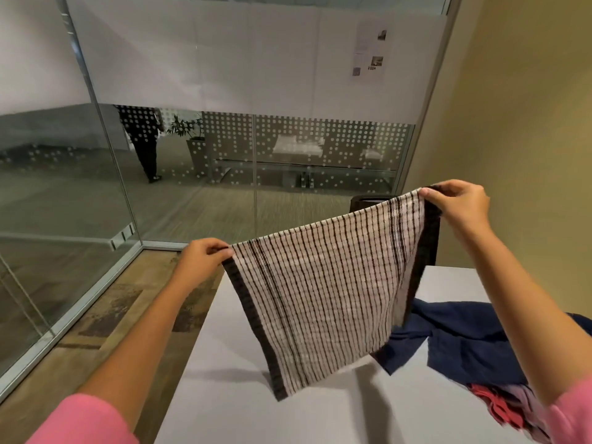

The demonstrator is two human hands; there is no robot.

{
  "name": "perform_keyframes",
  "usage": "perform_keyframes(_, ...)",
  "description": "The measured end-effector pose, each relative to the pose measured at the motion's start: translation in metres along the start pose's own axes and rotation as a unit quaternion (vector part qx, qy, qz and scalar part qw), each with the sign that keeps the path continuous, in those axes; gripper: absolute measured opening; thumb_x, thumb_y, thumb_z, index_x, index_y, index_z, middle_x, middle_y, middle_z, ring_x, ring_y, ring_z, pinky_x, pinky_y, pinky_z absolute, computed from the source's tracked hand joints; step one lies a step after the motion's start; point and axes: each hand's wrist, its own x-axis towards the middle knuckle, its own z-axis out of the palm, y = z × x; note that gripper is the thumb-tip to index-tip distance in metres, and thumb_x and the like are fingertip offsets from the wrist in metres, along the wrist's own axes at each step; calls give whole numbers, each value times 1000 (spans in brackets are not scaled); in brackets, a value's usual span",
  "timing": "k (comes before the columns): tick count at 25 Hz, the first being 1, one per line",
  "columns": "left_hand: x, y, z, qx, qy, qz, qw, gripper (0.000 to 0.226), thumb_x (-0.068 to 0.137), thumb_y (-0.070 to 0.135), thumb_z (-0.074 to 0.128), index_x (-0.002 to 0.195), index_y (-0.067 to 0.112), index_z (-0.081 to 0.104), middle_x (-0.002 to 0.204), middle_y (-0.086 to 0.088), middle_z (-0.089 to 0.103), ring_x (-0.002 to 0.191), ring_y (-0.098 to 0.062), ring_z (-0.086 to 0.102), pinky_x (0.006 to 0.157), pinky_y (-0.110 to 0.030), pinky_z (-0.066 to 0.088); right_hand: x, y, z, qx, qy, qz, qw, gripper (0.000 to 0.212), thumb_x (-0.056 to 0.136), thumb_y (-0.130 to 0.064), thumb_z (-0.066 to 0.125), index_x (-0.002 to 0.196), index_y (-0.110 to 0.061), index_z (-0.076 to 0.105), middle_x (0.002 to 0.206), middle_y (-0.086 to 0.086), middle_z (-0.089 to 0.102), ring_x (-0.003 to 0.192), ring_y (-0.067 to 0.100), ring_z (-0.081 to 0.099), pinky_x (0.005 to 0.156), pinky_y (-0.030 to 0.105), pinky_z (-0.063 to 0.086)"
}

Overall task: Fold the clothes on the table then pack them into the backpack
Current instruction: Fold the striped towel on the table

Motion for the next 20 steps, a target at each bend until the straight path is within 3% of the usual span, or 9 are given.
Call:
perform_keyframes(3,18,-2,2,8,62,-28,998,11,88,8,65,97,8,71,87,-8,69,72,-23,64,60,-29,53,-8,1,-4,95,-76,7,992,8,80,-29,75,83,-21,72,73,-10,73,69,4,67,62,24,53)
perform_keyframes(6,23,-1,5,32,135,-46,989,12,92,9,59,97,12,69,87,-7,63,75,-25,63,71,-38,57,-21,-9,-12,228,-199,7,953,32,68,-32,72,94,-13,69,79,-6,74,74,5,68,63,18,54)
perform_keyframes(9,20,6,14,-110,115,-69,985,14,96,11,54,101,6,66,83,-7,68,72,-17,64,68,-29,56,-26,-14,-15,267,-279,4,922,34,64,-34,71,92,-14,74,88,2,73,82,12,69,70,22,55)
perform_keyframes(12,17,24,20,-176,108,-52,977,11,92,19,63,95,10,68,84,-5,71,80,-14,69,65,-20,56,-29,-21,-7,253,-286,6,924,37,62,-32,73,93,-13,73,88,5,73,80,14,68,68,23,55)
perform_keyframes(14,20,34,22,-186,96,-31,977,5,89,13,66,94,12,67,85,-7,70,83,-19,69,73,-26,58,-30,-26,0,236,-258,8,937,37,61,-31,75,91,-11,73,84,4,74,75,13,68,64,22,55)
perform_keyframes(17,24,42,23,-128,60,-4,990,17,87,4,65,102,13,67,90,-10,69,87,-22,69,83,-35,56,-31,-32,8,194,-221,10,956,12,79,-14,71,90,-8,72,82,5,73,73,14,68,63,26,57)
perform_keyframes(20,25,41,22,-42,47,10,998,23,88,2,61,96,23,68,83,-7,71,84,-21,68,85,-37,57,-33,-33,12,159,-200,10,967,12,84,-9,69,93,-2,68,85,10,72,75,16,68,64,28,58)
